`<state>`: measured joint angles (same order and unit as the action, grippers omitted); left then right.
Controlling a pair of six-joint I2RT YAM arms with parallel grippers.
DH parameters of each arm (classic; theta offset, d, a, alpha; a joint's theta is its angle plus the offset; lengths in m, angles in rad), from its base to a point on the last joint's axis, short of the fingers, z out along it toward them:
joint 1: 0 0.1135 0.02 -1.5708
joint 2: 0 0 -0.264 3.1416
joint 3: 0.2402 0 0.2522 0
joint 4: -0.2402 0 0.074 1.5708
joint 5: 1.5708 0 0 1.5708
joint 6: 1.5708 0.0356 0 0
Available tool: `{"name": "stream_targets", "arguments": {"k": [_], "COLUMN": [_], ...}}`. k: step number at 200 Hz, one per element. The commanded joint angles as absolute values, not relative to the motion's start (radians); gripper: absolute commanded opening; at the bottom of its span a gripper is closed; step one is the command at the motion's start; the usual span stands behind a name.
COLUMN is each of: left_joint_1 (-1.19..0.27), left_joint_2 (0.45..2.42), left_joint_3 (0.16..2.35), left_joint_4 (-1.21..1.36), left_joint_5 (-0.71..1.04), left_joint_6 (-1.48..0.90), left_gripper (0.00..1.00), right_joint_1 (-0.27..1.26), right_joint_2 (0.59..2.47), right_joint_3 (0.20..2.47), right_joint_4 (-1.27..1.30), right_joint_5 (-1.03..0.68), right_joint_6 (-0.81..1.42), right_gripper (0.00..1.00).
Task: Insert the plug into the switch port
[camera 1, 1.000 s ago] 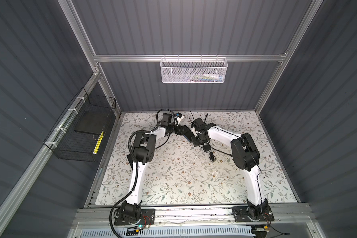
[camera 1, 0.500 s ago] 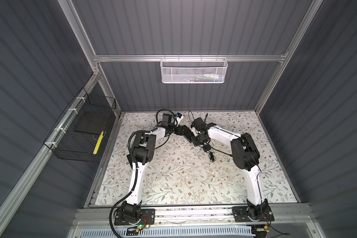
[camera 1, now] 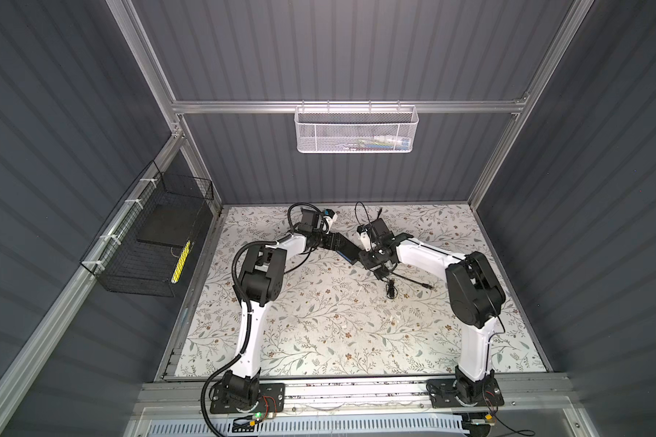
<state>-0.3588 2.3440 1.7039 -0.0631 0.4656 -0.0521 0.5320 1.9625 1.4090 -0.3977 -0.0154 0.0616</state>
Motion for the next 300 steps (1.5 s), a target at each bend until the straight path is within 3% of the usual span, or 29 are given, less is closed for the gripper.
{"name": "stream_targets", "arguments": {"k": [1, 52, 115, 161, 226, 300], "left_joint_1": [-0.359, -0.339, -0.309, -0.26, -0.239, -0.234], "left_joint_2": [2.286, 2.131, 1.815, 1.643, 1.541, 1.479], "left_joint_3": [1.664, 1.585, 1.385, 1.268, 1.222, 1.197], "left_joint_4": [-0.144, -0.092, -0.053, -0.118, -0.189, -0.228], "left_joint_5": [0.421, 0.454, 0.41, 0.354, 0.303, 0.305], "left_joint_6": [-0.083, -0.117, -0.124, -0.089, -0.065, -0.073], "left_gripper": [0.76, 0.87, 0.89, 0.88, 0.86, 0.83], "right_joint_1": [0.504, 0.394, 0.378, 0.392, 0.423, 0.422], "right_joint_2": [1.883, 1.83, 2.278, 2.421, 2.512, 2.414], "right_joint_3": [1.351, 1.39, 1.937, 2.072, 2.194, 1.952], "right_joint_4": [-0.429, -0.442, -0.579, -0.626, -0.844, -0.726], "right_joint_5": [0.003, 0.044, 0.102, 0.119, 0.196, 0.141], "right_joint_6": [0.049, 0.124, 0.252, 0.282, 0.281, 0.34], "right_gripper": [0.41, 0.49, 0.53, 0.5, 0.39, 0.05]}}
